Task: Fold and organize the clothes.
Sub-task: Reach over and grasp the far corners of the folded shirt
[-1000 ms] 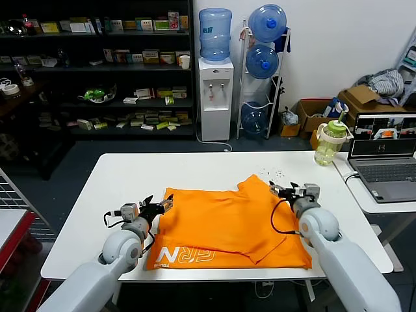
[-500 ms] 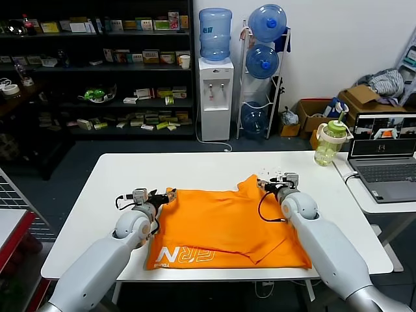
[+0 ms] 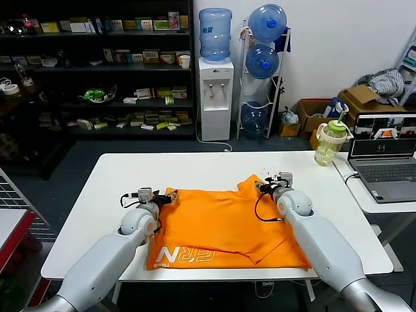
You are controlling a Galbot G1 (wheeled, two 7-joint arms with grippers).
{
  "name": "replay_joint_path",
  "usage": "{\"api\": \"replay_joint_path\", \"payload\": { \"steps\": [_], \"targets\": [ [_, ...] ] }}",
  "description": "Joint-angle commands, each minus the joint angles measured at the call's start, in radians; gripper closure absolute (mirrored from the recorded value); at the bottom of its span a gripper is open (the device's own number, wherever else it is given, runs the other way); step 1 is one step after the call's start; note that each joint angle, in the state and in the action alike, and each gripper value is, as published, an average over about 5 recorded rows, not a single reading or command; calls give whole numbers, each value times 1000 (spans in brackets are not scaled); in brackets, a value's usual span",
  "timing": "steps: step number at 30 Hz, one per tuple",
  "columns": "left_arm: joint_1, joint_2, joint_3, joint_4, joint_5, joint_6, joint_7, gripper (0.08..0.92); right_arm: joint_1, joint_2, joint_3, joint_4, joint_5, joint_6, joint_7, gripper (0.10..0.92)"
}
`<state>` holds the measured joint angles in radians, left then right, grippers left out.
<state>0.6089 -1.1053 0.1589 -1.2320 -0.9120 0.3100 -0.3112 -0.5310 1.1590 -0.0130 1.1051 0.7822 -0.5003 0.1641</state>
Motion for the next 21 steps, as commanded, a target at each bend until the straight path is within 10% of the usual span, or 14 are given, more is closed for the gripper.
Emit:
{"api": "replay_joint_path", "payload": {
  "steps": [1, 14, 21],
  "targets": [
    [-14, -8, 16, 23, 9, 3, 0, 302, 11, 6, -10, -10, 6, -18, -7, 532],
    [-12, -15, 19, 14, 11, -16, -1, 674, 3, -4, -6, -7, 3, 5, -25, 881],
    [-7, -15, 16, 10, 26, -31, 4, 867, 4, -2, -3, -14, -105, 121, -24, 874]
  ]
}}
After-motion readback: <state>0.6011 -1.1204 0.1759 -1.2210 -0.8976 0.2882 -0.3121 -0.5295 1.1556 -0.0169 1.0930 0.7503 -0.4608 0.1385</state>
